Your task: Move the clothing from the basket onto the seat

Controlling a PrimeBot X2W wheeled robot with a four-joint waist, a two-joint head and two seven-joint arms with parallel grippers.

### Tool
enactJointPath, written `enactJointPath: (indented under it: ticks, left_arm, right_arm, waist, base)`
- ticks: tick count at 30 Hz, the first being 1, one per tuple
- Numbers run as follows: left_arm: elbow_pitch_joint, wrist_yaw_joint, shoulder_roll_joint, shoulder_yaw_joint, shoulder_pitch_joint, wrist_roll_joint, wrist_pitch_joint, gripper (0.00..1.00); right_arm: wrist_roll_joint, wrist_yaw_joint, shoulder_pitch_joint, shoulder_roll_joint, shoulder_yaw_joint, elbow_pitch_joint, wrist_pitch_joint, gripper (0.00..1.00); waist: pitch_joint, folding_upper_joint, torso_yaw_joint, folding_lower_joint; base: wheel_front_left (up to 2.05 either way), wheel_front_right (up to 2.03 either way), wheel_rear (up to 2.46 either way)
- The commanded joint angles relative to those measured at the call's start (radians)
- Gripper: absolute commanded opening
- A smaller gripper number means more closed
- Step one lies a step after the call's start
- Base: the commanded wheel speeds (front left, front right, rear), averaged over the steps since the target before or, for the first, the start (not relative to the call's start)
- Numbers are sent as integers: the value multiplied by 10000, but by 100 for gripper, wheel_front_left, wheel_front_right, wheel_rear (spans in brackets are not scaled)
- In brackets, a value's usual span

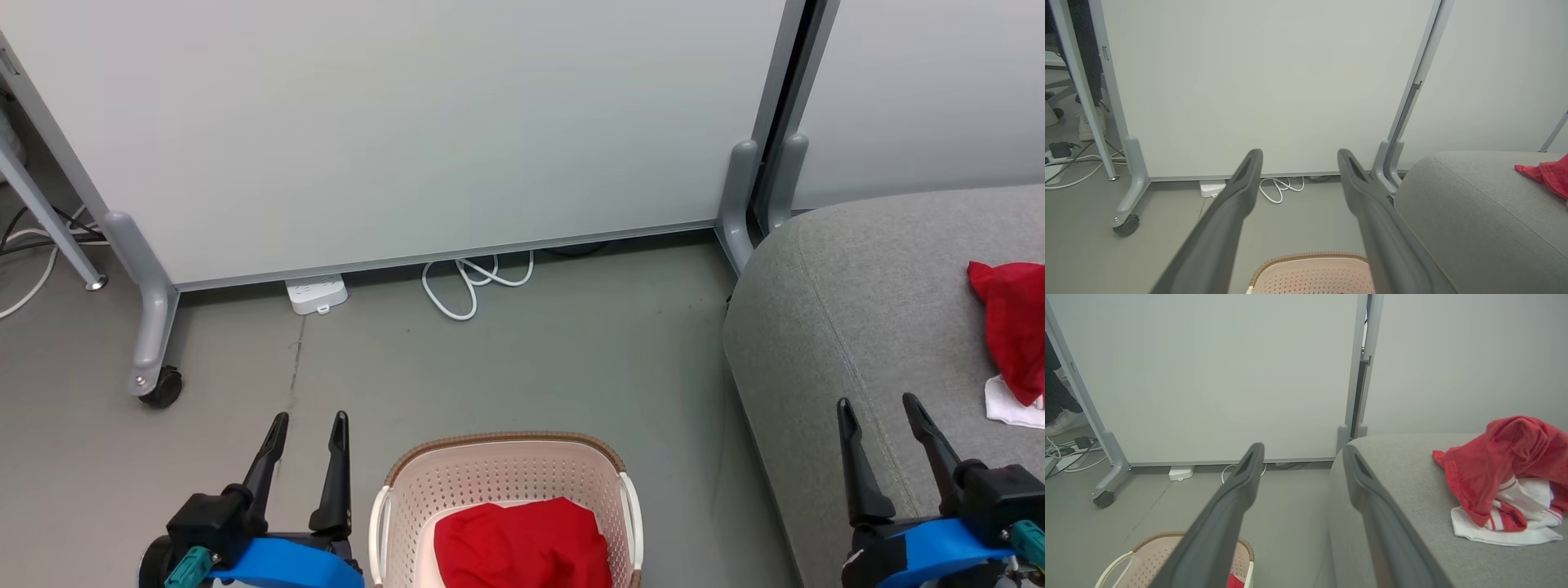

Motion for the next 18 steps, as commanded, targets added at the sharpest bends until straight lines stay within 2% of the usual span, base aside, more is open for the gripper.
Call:
enactJointPath:
  ticks: [1,18]
  left_arm:
    - [57,-24,-17,164,48,33,-27,100]
    - [334,-24,-39,422,163,66,-27,100]
  right_arm:
    - [105,1,220,10,96,21,-85,100]
    - [221,3,189,11,504,175,-122,100]
  waist:
    - [-51,-1,55,2]
    - [-135,-1,442,2]
  base:
    - [0,0,0]
    - [0,0,0]
